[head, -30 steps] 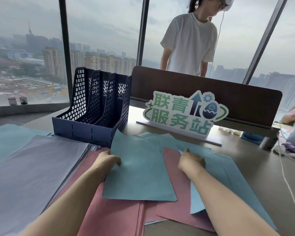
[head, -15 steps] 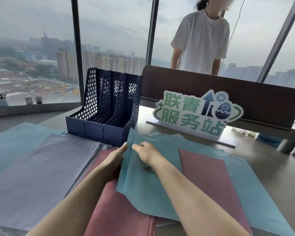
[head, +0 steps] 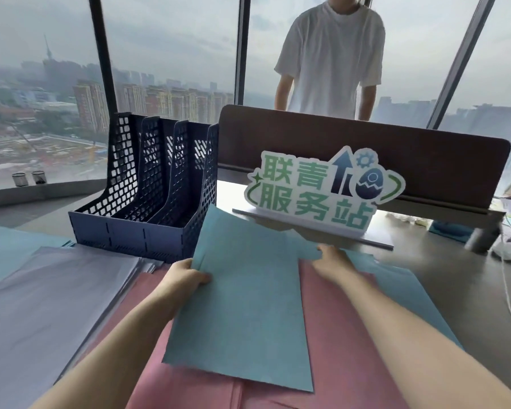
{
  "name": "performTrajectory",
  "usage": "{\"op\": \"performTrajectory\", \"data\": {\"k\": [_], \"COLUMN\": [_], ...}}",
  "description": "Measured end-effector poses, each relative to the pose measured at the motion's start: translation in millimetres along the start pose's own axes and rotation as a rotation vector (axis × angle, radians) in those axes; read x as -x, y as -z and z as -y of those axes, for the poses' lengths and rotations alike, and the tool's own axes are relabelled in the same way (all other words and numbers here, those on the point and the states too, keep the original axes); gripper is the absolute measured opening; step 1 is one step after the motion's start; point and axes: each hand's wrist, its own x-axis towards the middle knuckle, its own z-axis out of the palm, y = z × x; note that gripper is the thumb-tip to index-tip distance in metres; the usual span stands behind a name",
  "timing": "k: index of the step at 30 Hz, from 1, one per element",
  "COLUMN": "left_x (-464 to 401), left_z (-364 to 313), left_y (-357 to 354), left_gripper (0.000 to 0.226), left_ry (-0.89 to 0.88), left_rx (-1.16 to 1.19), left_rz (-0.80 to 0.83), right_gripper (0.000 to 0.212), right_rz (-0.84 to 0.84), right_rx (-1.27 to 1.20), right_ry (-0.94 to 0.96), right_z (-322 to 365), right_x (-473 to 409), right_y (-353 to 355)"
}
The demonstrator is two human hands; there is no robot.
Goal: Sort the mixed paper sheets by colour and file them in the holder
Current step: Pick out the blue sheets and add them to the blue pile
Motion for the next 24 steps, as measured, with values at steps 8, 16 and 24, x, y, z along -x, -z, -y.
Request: {"op": "performTrajectory", "data": {"k": [8, 16, 24], "left_x": [-11.0, -11.1, -8.2], "left_z": [1.0, 0.3, 2.4], "left_y": [2.0, 2.3, 7.7], "left_gripper": [0.018, 0.016, 0.016], "left_ry": [0.133, 0.144, 0.138], "left_rx": [-0.003, -0.023, 0.008], "left_rz": [0.001, 0.002, 0.035], "right_gripper": [0.062, 0.073, 0.038], "right_rz": [0.103, 0.204, -0.13], "right_rx": [0.2, 0.377, 0.331], "right_ry": [0.067, 0.093, 0.283], "right_z": [7.6, 15.9, 27.6], "right_x": [-45.9, -58.1, -48.0], "right_y": [18.4, 34.5, 18.9]}}
